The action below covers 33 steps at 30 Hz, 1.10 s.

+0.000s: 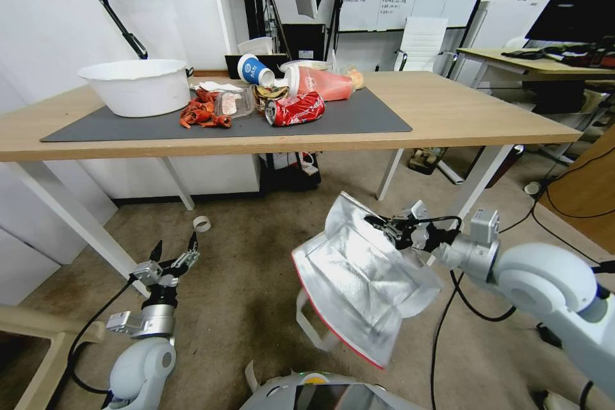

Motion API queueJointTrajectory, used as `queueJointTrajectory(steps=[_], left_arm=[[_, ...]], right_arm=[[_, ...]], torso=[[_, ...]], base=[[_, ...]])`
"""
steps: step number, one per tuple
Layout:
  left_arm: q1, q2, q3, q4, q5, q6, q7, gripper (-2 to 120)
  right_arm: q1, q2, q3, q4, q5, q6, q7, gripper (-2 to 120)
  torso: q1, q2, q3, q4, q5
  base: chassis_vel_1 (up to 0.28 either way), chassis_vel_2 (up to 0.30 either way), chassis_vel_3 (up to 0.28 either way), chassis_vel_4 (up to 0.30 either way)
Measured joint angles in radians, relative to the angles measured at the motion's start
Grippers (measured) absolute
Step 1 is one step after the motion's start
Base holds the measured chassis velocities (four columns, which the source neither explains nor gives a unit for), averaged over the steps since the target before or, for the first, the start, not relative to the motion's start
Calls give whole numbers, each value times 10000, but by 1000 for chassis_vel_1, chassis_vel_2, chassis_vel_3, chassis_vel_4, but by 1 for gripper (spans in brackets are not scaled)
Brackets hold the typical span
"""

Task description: Pick up the food delivery bag from the floor and place it on the table.

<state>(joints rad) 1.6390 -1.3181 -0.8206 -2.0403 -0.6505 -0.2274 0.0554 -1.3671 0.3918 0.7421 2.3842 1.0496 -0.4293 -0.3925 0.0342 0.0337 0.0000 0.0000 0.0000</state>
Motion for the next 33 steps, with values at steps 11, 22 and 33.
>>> queueJointTrajectory(steps=[11,22,33], left_arm=[[-30,127,-48,-16,88,-14,62,100],[32,106,-92,-92,0,54,190,100],[102,122,-239,-122,128,196,514,100]], right_arm=[[-55,-300,-27,172,142,486,-964,0],[-81,-340,-32,260,-1,650,-990,0],[-134,-180,-7,200,-238,889,-1076,0]], torso=[[0,0,0,0,1],[0,0,0,0,0],[7,29,24,0,0]], base=[[0,0,0,0],[0,0,0,0],[0,0,0,0]])
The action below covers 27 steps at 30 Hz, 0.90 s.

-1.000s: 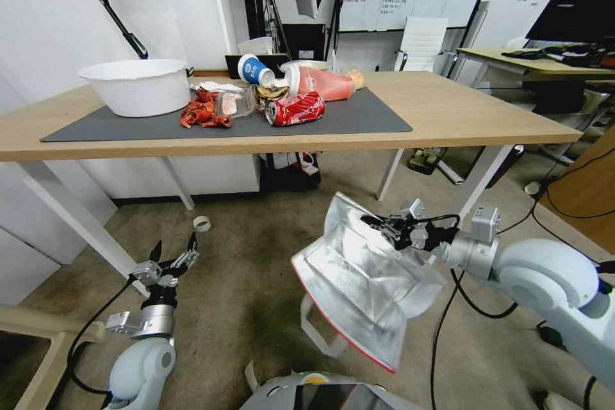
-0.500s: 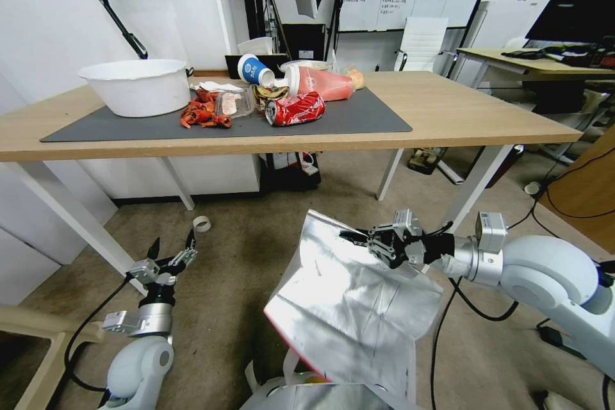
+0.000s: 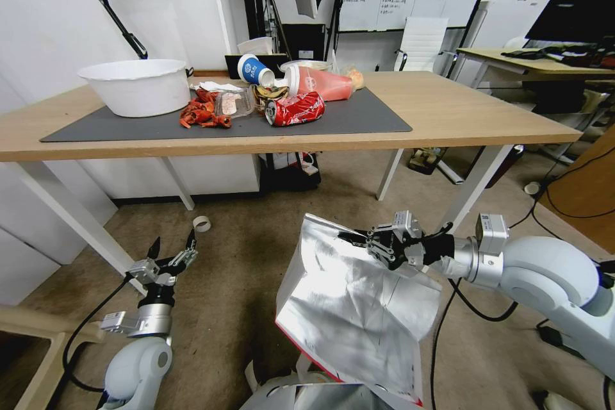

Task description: Pick up the food delivery bag from the floor and place it on the table.

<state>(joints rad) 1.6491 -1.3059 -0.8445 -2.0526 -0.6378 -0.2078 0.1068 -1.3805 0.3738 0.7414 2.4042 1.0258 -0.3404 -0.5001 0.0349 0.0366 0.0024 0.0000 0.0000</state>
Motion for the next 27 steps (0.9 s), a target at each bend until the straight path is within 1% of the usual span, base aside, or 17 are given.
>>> queueJointTrajectory(steps=[7,10,19,22,24,26,27], left_arm=[[62,-5,-67,-73,24,129,300,100],[87,-13,-172,-83,109,168,594,100],[85,-12,-306,-76,241,226,878,100],[88,-16,-337,-48,286,238,963,100],[88,-16,-337,-48,286,238,963,100],[80,-20,-345,-49,332,377,1008,100],[80,-20,-345,-49,332,377,1008,100]], right_arm=[[-74,-1,51,34,-38,155,-17,0],[-200,-16,170,46,-57,207,-25,0],[-235,-16,197,68,-146,235,-25,0],[-236,-29,198,67,-161,251,-25,0],[-236,-29,198,67,-161,251,-25,0],[-236,-47,197,55,-162,264,-25,0],[-236,-47,197,55,-162,264,-25,0]], torso=[[18,102,82,0,0],[11,193,183,-1,0],[26,440,406,-1,-1],[32,574,536,0,-1],[32,574,536,0,-1],[49,800,746,0,0],[49,800,746,0,0]], base=[[0,0,0,0],[0,0,0,0],[0,0,0,0],[0,0,0,0],[0,0,0,0],[0,0,0,0],[0,0,0,0]])
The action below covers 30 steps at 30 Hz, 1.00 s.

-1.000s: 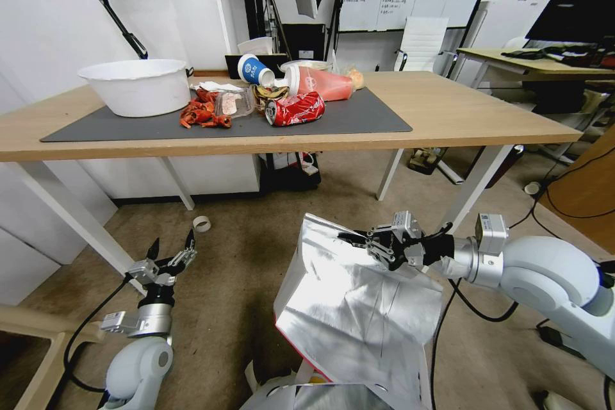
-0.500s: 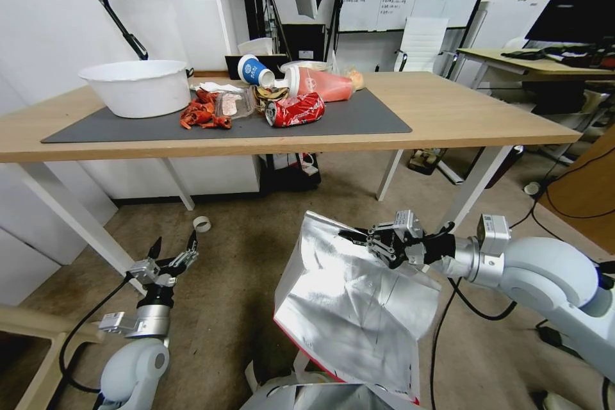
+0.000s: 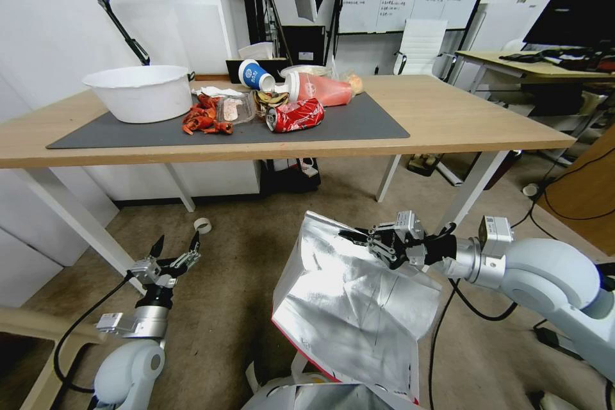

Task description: Pick up the food delivery bag from the floor and place it on the table.

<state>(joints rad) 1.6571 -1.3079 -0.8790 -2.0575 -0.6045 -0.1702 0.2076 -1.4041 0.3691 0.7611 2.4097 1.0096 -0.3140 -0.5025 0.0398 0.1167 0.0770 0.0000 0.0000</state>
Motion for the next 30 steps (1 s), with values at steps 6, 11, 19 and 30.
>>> queueJointTrajectory(steps=[6,11,19,30], left_arm=[[-49,30,8,0,-11,64,1,100],[-60,41,29,0,-31,71,-5,100],[-55,51,-1,-51,-36,165,8,100],[5,53,-84,-106,-24,227,59,100]], right_arm=[[-8,-29,-4,6,-6,7,0,0],[-41,-58,-10,25,-1,7,-9,0],[-48,-178,14,111,101,6,-57,0],[-104,-147,27,152,89,6,-76,0]], torso=[[44,283,239,0,0],[76,449,374,0,0],[151,777,624,0,0],[263,1219,958,0,0]], base=[[0,0,0,0],[0,0,0,0],[0,0,0,0],[0,0,0,0]])
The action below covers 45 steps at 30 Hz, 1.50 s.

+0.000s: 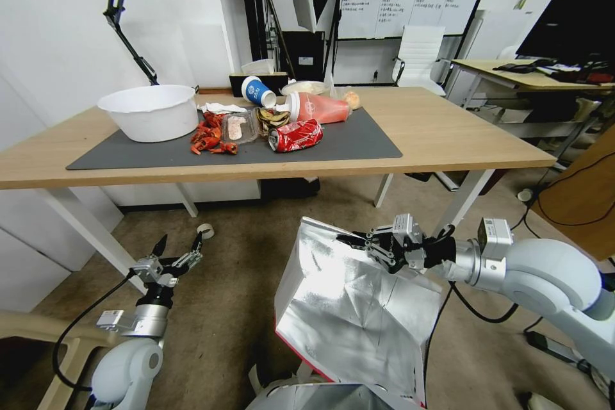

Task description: Pick up the food delivery bag from the floor and place it on the table.

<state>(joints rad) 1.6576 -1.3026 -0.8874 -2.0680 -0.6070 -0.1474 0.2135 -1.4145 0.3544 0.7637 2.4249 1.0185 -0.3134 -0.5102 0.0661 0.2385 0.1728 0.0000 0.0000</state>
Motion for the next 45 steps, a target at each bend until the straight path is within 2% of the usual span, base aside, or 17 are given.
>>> queueJointTrajectory(steps=[4,7,10,17,35,45], left_arm=[[50,6,-67,-46,98,53,32,100],[147,-6,-189,-193,307,287,104,100],[312,-46,-412,-551,648,838,191,100],[470,-164,-551,-836,892,1121,245,100],[612,-284,-708,-900,873,1127,311,100],[621,-269,-712,-882,945,1154,355,100]], right_arm=[[-5,6,12,5,-7,3,0,0],[-18,19,20,5,-21,9,0,0],[-154,57,125,3,-47,31,-1,0],[-205,160,136,-31,-148,82,-19,0],[-357,151,138,51,-281,167,-111,0],[-413,174,145,33,-338,252,-149,0]], torso=[[31,128,93,0,0],[58,257,198,1,0],[108,441,332,0,0],[185,711,524,0,0],[413,1442,1029,1,0],[522,1745,1222,0,1]], base=[[0,0,0,0],[0,0,0,0],[0,0,0,0],[0,0,0,0],[0,0,0,0],[0,0,0,0]])
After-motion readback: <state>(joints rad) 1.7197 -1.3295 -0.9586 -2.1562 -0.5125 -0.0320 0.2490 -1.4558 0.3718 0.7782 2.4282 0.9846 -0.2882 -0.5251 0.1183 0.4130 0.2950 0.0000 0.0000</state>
